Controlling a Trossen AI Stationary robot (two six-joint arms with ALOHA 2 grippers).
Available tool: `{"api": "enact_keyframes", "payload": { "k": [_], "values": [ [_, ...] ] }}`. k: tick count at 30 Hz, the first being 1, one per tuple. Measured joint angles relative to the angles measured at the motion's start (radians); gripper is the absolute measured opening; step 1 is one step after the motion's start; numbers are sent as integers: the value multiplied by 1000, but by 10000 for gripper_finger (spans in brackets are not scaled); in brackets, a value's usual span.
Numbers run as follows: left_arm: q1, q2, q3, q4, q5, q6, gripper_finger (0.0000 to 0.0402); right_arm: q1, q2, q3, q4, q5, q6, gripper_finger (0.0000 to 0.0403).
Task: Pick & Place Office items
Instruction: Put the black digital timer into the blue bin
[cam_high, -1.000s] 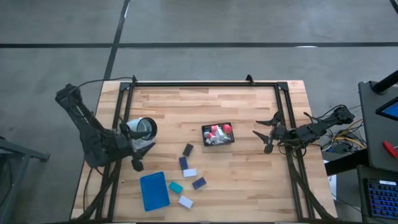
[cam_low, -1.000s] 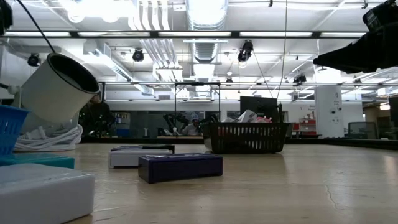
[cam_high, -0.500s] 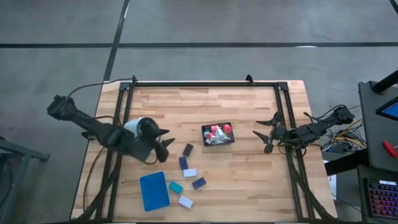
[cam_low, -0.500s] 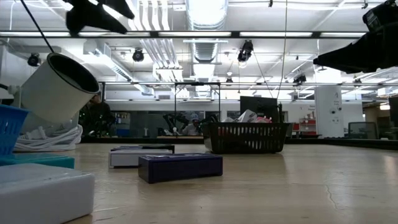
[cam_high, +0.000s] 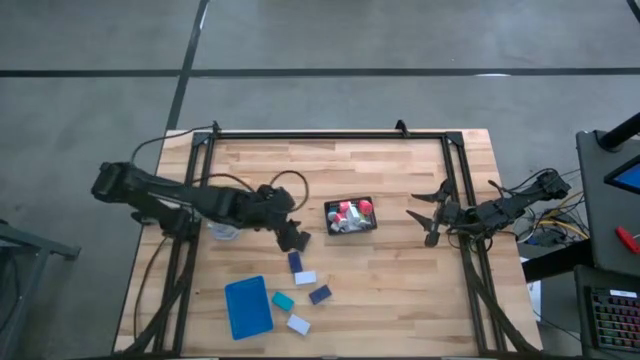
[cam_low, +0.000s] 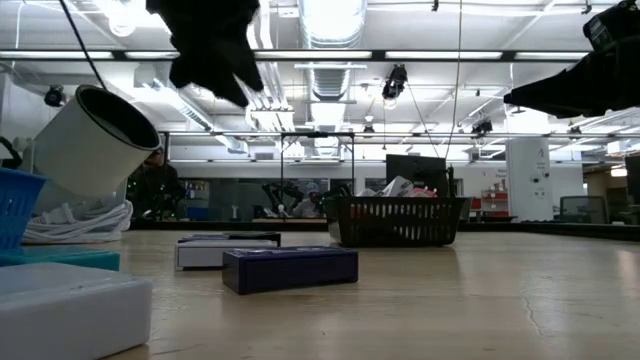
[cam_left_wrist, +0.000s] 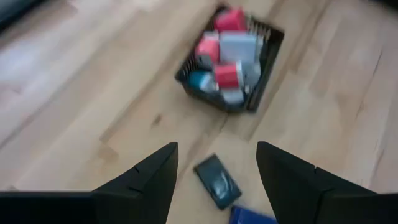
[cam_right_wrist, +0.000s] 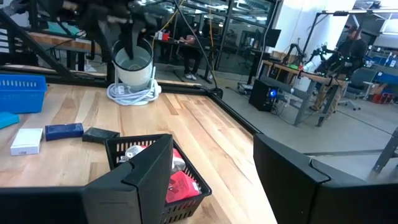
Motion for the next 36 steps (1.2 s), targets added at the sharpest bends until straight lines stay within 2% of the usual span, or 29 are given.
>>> {"api": "enact_keyframes", "payload": {
  "k": [4, 9, 15, 26, 36],
  "values": [
    [13, 85, 4, -25, 111, -24, 225, 0, 0, 0, 0, 0, 0, 217],
    [50, 184, 3, -17, 167, -113, 225, 0, 0, 0, 0, 0, 1, 217],
    [72, 269, 3, 41, 249, -107, 225, 0, 0, 0, 0, 0, 0, 217],
    [112, 336, 3, 47, 289, -155, 226, 0, 0, 0, 0, 0, 0, 217],
    [119, 371, 3, 58, 311, -173, 263, 0, 0, 0, 0, 0, 0, 217]
  ]
}}
